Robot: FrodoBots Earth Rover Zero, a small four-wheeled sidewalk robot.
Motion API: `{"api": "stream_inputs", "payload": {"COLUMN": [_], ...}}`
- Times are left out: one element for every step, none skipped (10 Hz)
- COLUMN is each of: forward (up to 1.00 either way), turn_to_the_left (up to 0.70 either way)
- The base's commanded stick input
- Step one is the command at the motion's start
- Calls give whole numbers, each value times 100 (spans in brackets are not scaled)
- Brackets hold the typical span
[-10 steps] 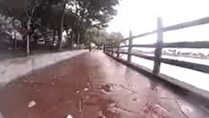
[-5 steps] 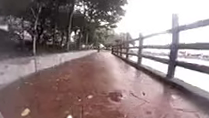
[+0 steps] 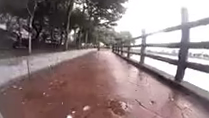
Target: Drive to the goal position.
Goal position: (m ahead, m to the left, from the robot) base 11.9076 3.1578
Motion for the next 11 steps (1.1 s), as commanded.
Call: {"api": "stream_inputs", "payload": {"forward": [50,50,50,50,50,50,50,50,50,50,50], "turn_to_the_left": [7,3,0,0,0,0,0,5,28,50,50]}}
